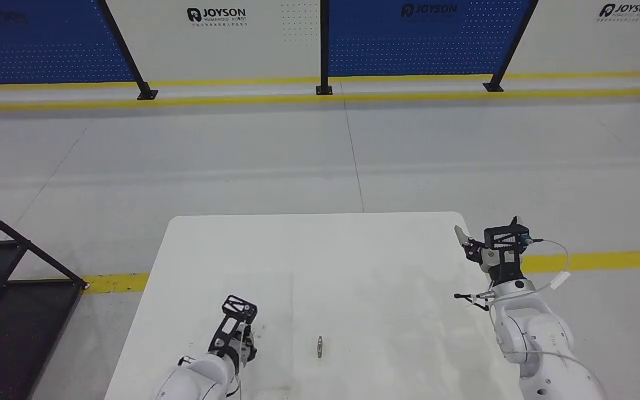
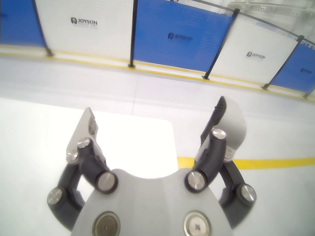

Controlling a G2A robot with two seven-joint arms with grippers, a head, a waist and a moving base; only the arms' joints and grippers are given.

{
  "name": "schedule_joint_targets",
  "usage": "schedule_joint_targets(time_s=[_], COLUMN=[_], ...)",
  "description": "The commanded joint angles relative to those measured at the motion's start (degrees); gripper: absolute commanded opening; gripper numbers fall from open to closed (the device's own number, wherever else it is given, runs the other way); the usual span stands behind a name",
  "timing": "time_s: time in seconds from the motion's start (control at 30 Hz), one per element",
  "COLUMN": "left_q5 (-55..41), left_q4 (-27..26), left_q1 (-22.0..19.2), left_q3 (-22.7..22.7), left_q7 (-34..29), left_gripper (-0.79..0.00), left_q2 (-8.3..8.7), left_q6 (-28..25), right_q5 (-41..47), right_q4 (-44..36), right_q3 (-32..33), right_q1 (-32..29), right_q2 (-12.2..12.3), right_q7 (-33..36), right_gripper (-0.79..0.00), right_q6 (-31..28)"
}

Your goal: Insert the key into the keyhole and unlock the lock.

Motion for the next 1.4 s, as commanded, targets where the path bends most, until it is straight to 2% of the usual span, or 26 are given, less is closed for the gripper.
schedule_joint_targets(time_s=[0.0, 0.1, 0.3, 0.33, 0.43, 0.63, 0.77, 1.03, 1.37], left_q5=[-1.6, -5.8, -12.6, -12.8, -12.9, -12.6, -14.0, -14.1, -14.0], left_q4=[-1.7, -3.5, -4.9, -4.4, -1.8, 3.3, 6.2, 9.1, 9.3], left_q1=[2.5, 7.0, 17.2, 17.7, 17.7, 17.7, 17.7, 17.7, 17.7], left_q3=[-1.9, -5.5, -14.4, -15.4, -16.8, -19.0, -21.0, -23.4, -23.6], left_q7=[2.8, 8.5, 23.1, 25.0, 30.1, 38.9, 43.4, 48.6, 49.0], left_gripper=[-0.785, -0.785, -0.785, -0.785, -0.785, -0.785, -0.785, -0.785, -0.785], left_q2=[0.23, 0.64, 1.57, 1.68, 1.80, 1.65, 1.54, 1.20, 1.14], left_q6=[-1.5, -5.8, -19.5, -21.3, -25.7, -31.4, -35.9, -40.3, -40.6], right_q5=[0.0, 0.0, 0.0, 0.0, 0.0, 0.0, -2.4, -16.4, -24.4], right_q4=[0.0, 0.0, 0.0, 0.0, 0.0, 0.0, -2.5, -6.1, -3.6], right_q3=[0.0, 0.0, 0.0, 0.0, 0.0, 0.1, -1.8, -13.5, -26.7], right_q1=[0.0, 0.0, 0.0, 0.0, 0.0, 0.0, -2.5, -9.0, -8.6], right_q2=[0.0, 0.0, 0.0, 0.0, 0.0, 0.0, -0.2, -0.7, -1.4], right_q7=[0.0, 0.0, 0.0, 0.0, 0.0, 0.0, 0.4, -1.0, 4.1], right_gripper=[0.000, 0.000, 0.000, 0.000, 0.000, 0.000, 0.000, 0.000, 0.000], right_q6=[0.0, 0.0, 0.0, 0.0, 0.0, 0.2, -0.6, -2.0, -9.7])
